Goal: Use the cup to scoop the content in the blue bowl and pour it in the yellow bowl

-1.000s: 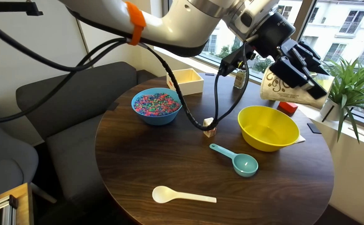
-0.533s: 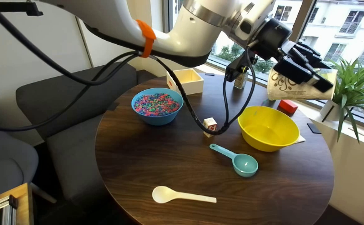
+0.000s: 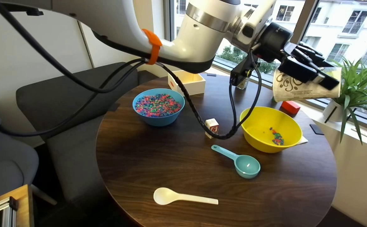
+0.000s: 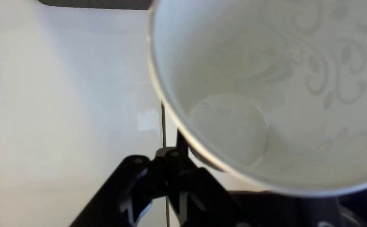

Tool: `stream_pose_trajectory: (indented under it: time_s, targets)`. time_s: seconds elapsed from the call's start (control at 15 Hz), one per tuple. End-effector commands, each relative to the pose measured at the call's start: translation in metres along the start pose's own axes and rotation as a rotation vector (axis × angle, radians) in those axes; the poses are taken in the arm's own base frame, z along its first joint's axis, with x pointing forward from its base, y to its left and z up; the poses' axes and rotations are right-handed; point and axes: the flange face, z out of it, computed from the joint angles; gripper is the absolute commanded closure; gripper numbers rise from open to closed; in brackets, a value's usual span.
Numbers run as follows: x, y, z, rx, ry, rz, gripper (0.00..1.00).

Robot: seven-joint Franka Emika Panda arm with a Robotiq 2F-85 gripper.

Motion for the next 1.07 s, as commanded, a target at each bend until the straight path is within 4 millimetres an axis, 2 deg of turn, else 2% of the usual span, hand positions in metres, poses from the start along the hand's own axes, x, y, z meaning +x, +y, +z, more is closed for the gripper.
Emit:
stream_pose_trajectory:
  time_s: [0.0, 0.6, 1.0]
  targets:
    - [-0.003, -0.005, -0.001, -0.006, 0.048, 0.008, 0.62]
    - [0.001, -0.005, -0.004, 0.033, 0.172, -0.004, 0.62]
    - [0.016, 0.006, -0.005, -0.002, 0.062, 0.021, 0.62]
